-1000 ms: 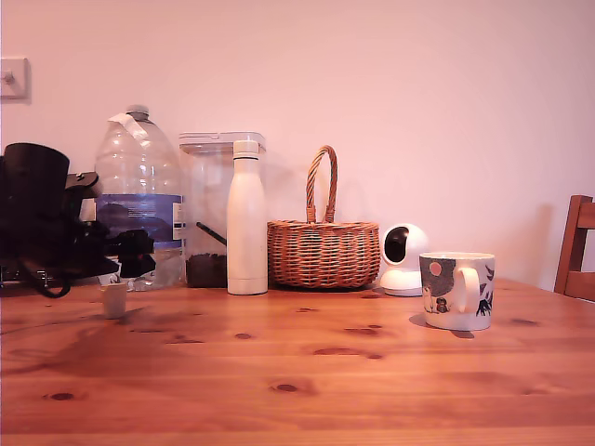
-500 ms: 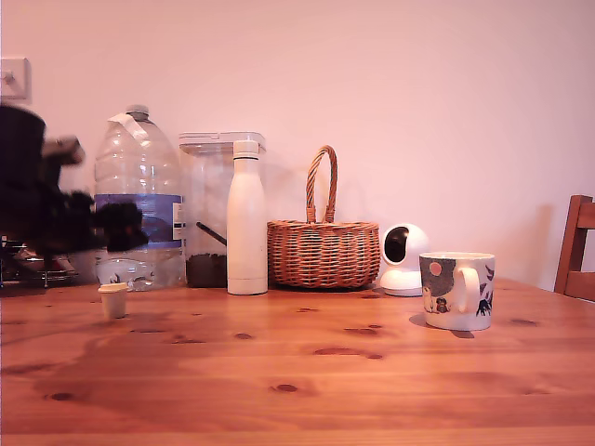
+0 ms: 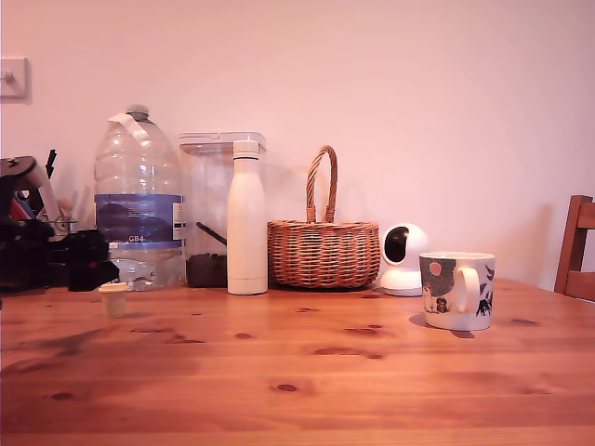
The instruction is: Pick up the coffee capsules from the table one by one and drop them inside the nearest coffee cup
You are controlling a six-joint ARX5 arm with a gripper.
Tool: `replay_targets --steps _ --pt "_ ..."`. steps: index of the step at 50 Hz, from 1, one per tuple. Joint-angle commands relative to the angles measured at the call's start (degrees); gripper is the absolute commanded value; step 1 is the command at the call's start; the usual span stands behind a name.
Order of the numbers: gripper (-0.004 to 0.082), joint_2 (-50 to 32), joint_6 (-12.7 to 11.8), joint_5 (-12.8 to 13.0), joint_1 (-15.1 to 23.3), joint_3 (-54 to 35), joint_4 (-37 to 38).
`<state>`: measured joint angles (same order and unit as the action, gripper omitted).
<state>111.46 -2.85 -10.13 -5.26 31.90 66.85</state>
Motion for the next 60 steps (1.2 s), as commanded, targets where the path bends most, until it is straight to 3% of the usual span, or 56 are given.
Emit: replay_targets --steps 1,39,60 --pt "0.0569 -0.59 -0.17 0.20 -0.17 -1.27 1.42" --pt "0.0569 -0.46 0.24 1.20 -0.15 -1.31 -0.83" --pt "0.0569 2.80 -0.04 1.84 -0.11 3.48 -3.61"
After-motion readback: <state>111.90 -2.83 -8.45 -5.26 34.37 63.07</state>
